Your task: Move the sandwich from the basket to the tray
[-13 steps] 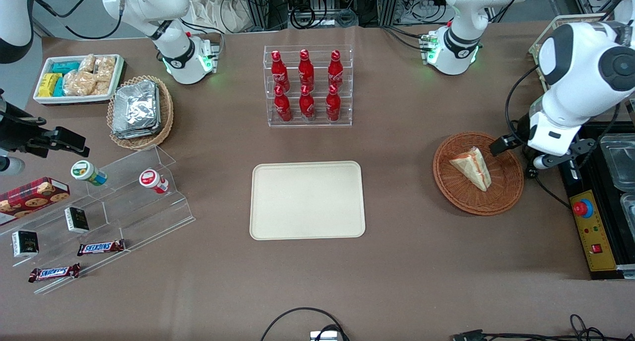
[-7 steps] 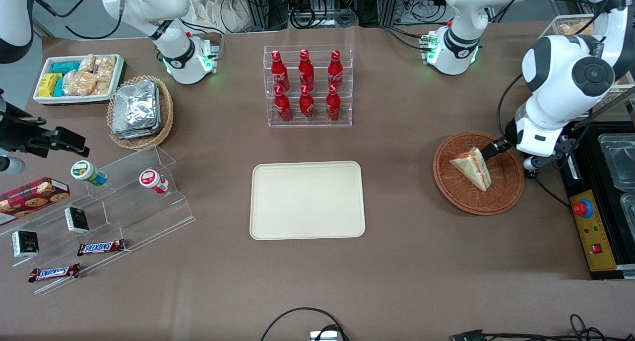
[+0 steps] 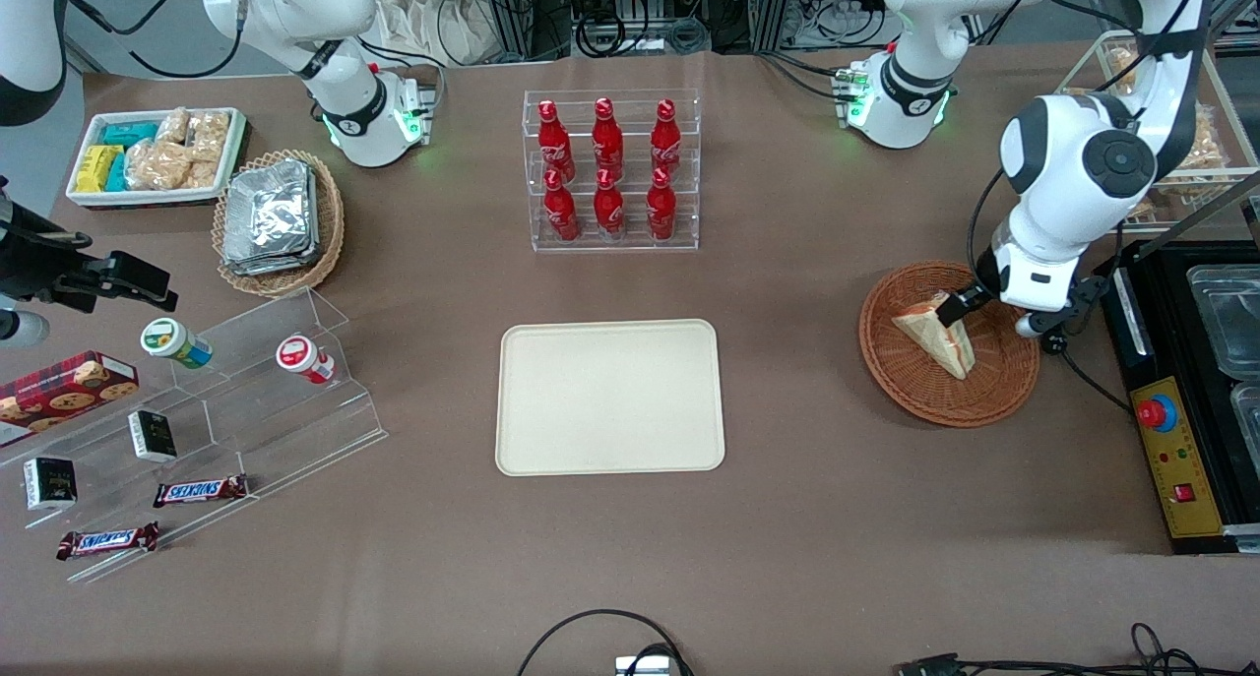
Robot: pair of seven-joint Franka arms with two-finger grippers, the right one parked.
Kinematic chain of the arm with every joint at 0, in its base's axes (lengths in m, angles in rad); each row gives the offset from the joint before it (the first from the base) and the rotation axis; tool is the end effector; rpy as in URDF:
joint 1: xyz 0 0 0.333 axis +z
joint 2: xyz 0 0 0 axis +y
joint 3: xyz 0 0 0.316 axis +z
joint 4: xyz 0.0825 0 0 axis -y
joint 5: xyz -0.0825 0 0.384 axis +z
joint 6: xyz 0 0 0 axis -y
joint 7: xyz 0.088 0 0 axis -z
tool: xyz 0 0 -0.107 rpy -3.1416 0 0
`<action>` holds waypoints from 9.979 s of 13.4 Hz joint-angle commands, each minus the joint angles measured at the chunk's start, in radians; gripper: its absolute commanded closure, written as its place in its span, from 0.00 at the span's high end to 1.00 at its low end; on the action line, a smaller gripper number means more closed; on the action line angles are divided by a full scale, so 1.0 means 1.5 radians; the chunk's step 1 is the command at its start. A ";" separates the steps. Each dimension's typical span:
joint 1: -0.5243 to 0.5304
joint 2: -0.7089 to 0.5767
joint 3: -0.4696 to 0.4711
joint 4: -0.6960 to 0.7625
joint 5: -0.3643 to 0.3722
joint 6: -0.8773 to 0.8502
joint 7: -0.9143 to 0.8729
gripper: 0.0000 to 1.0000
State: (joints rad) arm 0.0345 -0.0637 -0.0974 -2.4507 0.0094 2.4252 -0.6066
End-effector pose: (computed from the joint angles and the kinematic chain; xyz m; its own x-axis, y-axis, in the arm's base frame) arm 0.4764 -0.0298 0.3267 0.8586 0.5112 0.0383 0.5112 -0.8594 0.0112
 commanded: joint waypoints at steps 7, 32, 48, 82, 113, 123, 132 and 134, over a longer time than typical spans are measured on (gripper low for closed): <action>-0.008 0.067 0.004 -0.059 0.002 0.160 -0.033 1.00; -0.030 -0.035 0.003 -0.057 0.015 0.050 0.271 0.25; -0.031 0.095 -0.152 0.366 0.015 -0.282 0.328 0.24; -0.235 0.548 -0.257 0.734 0.198 -0.271 -0.053 0.22; -0.267 0.631 -0.254 0.752 0.290 -0.257 -0.133 0.91; -0.258 0.550 -0.208 0.830 0.284 -0.371 -0.151 1.00; -0.257 0.392 -0.020 0.835 0.169 -0.418 -0.091 1.00; -0.258 0.356 0.052 0.828 0.090 -0.423 -0.015 1.00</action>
State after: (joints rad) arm -0.3468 0.5290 -0.1042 -1.1835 0.2299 1.8093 -0.7253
